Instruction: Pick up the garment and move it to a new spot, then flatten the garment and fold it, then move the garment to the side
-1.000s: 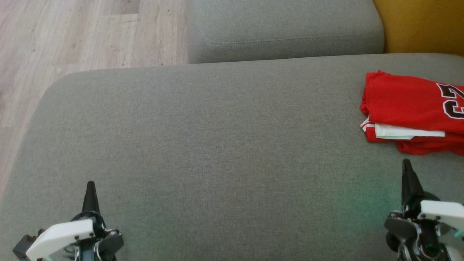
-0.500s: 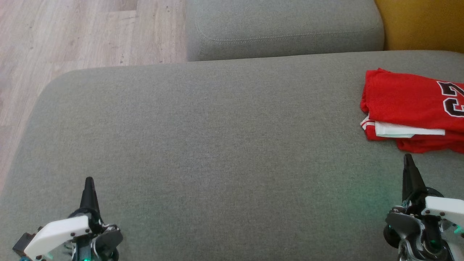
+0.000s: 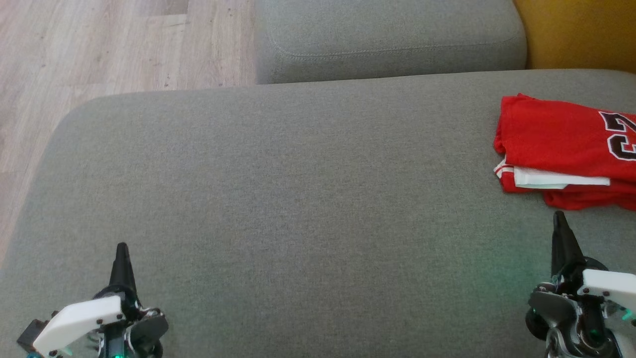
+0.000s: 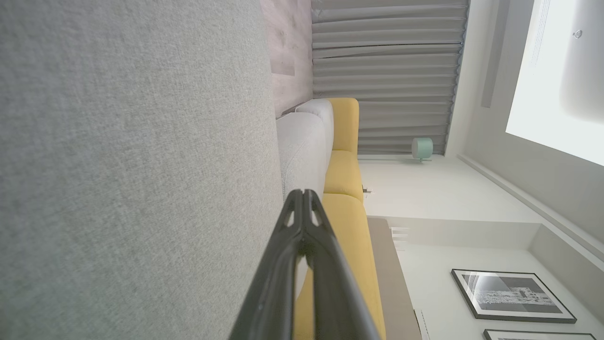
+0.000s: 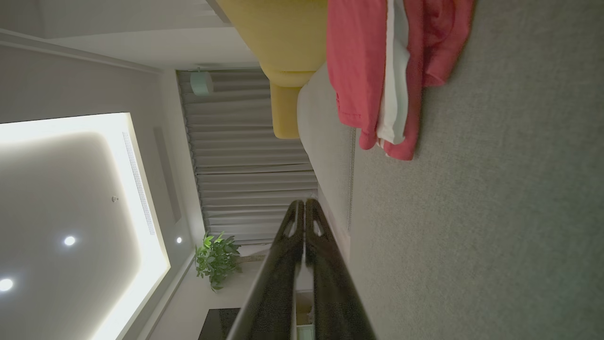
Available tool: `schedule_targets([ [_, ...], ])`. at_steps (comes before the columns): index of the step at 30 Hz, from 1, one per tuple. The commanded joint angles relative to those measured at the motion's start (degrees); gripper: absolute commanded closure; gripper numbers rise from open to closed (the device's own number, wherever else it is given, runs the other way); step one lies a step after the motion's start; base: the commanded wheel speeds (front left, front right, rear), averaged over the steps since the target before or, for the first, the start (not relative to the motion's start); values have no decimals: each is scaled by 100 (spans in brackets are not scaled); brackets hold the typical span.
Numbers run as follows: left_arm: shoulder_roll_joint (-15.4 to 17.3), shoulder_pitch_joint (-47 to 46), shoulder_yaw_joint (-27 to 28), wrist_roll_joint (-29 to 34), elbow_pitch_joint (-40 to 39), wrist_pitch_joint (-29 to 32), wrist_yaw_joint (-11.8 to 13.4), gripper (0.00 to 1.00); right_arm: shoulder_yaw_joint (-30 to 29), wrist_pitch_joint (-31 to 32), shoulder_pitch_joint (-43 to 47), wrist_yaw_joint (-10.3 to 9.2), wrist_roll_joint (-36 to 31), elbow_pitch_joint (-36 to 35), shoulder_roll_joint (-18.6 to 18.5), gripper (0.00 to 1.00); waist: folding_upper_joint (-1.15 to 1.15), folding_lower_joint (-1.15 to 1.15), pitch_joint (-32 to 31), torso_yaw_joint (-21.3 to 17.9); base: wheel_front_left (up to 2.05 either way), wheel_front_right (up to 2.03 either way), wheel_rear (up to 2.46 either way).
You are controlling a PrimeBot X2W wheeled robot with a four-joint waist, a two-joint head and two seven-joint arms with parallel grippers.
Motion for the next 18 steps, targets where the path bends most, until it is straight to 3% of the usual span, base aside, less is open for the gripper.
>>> schedule_targets([
  [1,22,-275,221,-30,-207,41,-37,100,117,33,-301,40,40,-215,-49,100,0,0,0,0,0,0,0],
  [18,22,-275,221,-30,-208,41,-37,100,118,33,-301,40,40,-215,-49,100,0,0,0,0,0,0,0],
])
